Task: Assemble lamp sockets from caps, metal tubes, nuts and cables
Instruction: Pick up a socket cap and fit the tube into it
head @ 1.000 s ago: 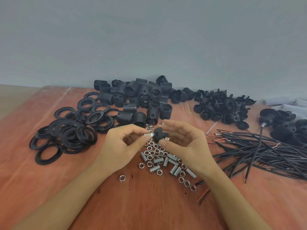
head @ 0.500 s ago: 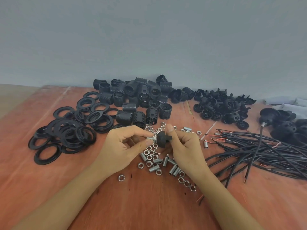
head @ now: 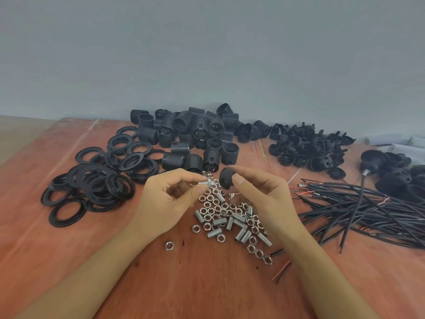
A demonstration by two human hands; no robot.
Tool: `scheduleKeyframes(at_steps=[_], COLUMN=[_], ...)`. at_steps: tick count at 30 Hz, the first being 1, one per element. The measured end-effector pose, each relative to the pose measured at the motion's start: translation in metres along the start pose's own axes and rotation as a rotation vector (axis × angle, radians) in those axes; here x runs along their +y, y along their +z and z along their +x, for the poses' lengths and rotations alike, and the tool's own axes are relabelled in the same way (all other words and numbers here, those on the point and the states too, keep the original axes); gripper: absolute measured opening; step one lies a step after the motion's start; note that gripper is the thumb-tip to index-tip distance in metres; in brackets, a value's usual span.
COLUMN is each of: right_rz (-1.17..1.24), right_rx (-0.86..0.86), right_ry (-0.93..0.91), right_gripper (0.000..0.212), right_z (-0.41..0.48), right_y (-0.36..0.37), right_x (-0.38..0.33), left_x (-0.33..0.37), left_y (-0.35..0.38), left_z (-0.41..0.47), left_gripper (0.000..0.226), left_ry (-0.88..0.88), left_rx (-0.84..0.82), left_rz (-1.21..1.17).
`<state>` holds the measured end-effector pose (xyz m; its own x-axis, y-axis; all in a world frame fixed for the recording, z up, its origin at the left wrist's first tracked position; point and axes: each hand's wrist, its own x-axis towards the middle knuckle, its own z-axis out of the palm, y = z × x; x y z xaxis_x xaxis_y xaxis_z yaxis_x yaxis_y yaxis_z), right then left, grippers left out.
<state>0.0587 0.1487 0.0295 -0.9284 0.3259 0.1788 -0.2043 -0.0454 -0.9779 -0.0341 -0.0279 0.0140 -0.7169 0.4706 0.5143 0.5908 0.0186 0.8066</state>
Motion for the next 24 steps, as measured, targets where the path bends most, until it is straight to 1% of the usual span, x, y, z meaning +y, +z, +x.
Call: scheduleKeyframes(at_steps=[2, 5, 10, 13, 16, 18, 22, 24], right_rz=[-0.002, -0.02, -0.044, -0.086, -0.109, -0.134, -0.188, -0.216], right_rx=[-0.03, -0.089, -0.129, -0.118, -0.117, -0.108, -0.08, -0.073], right_ry=[0.003, 0.0, -0.028, -0.026, 0.011, 0.043, 0.114, 0.118], right_gripper=[0.041, 0.042, 0.046, 0.039, 0.022, 0.02, 0.041, 0.046], right_z=[0.0, -0.001, -0.002, -0.002, -0.004, -0.006, -0.007, -0.007], right_y=[-0.002, -0.001, -0.001, -0.001, 0.003, 0.007, 0.013, 0.013], right_x=[-0.002, 0.0, 0.001, -0.001, -0.003, -0.004, -0.003, -0.001], left_x=[0.0, 0.001, 0.001, 0.001, 0.0, 0.0, 0.0, 0.0], left_y=[-0.001, -0.001, -0.001, 0.0, -0.001, -0.002, -0.001, 0.0], left_z=[0.0, 0.0, 0.0, 0.0, -0.001, -0.001, -0.001, -0.002], left_gripper=[0.009, 0.01, 0.008, 0.01, 0.011, 0.013, 0.013, 0.01], left_ry=[-0.001, -0.013, -0.035, -0.053, -0.039, -0.021, 0.032, 0.057], left_rx=[0.008, -0.009, -0.054, -0.068, -0.07, -0.076, -0.093, -0.1], left_rz=[-0.001, -0.012, -0.049, -0.078, -0.083, -0.074, -0.094, -0.099])
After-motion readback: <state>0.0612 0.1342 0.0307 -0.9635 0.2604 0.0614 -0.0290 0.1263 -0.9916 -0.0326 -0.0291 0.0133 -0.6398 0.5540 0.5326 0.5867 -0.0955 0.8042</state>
